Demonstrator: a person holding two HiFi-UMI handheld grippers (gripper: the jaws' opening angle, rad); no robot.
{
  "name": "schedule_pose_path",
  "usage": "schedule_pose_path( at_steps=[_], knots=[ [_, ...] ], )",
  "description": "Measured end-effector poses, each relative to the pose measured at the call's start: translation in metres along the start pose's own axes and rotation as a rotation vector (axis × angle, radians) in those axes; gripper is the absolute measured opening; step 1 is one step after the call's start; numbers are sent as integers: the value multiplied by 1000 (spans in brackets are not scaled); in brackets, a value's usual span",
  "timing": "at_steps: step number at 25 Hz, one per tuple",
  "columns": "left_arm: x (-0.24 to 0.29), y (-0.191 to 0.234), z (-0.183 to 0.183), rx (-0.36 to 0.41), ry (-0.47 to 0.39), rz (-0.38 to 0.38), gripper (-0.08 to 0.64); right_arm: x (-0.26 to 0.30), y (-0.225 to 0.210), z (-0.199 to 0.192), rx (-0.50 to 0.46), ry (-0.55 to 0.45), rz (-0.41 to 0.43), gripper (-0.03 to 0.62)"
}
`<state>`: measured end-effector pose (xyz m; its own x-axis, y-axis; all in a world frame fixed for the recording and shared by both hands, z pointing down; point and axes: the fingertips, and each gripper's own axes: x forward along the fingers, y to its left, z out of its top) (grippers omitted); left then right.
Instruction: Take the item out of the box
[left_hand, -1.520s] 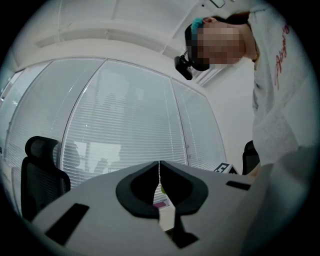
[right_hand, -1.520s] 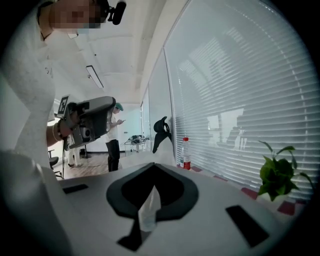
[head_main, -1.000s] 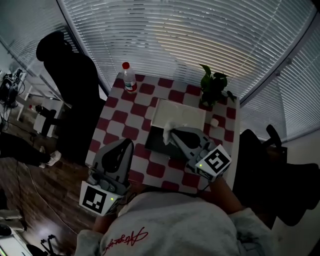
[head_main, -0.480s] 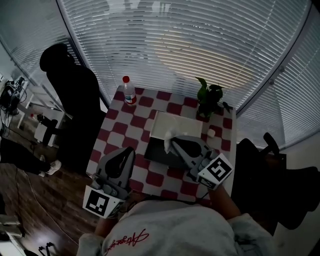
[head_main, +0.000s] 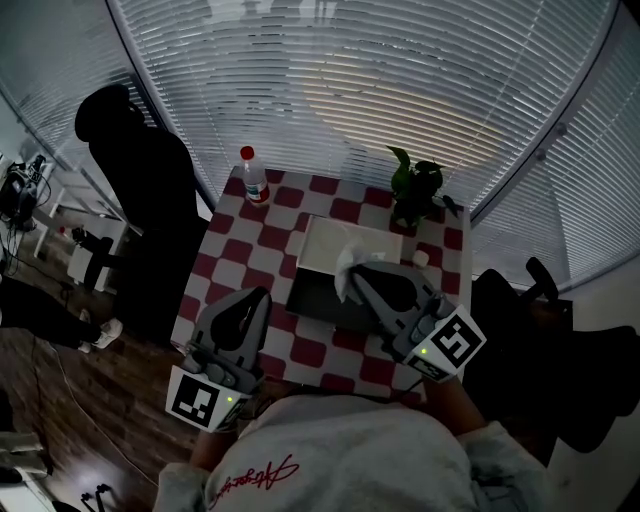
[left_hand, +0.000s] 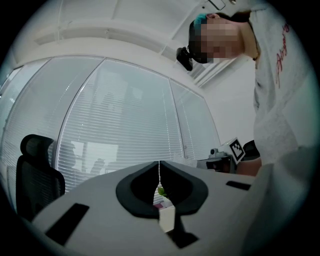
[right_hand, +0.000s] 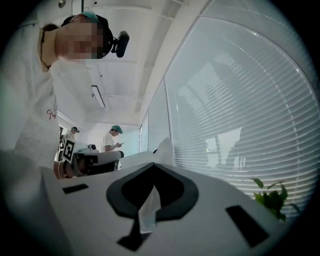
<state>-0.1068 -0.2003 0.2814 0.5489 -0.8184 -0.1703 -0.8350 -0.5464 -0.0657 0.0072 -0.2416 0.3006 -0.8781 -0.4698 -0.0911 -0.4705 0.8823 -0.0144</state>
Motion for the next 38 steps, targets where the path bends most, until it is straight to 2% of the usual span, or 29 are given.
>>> schedule_pose_path(
  at_steps=[16,25,38],
  knots=[
    [7,-4,-3,5,5,-21,17,-30,-3,46,-34,-105,-51,11],
    [11,-6,1,2,0,-35,17,-41,-7,50,-23,-114,-80,11],
    [10,-5,2,14,6,-35,17,-42,-6,51,-8,-134,-68,11]
  ],
)
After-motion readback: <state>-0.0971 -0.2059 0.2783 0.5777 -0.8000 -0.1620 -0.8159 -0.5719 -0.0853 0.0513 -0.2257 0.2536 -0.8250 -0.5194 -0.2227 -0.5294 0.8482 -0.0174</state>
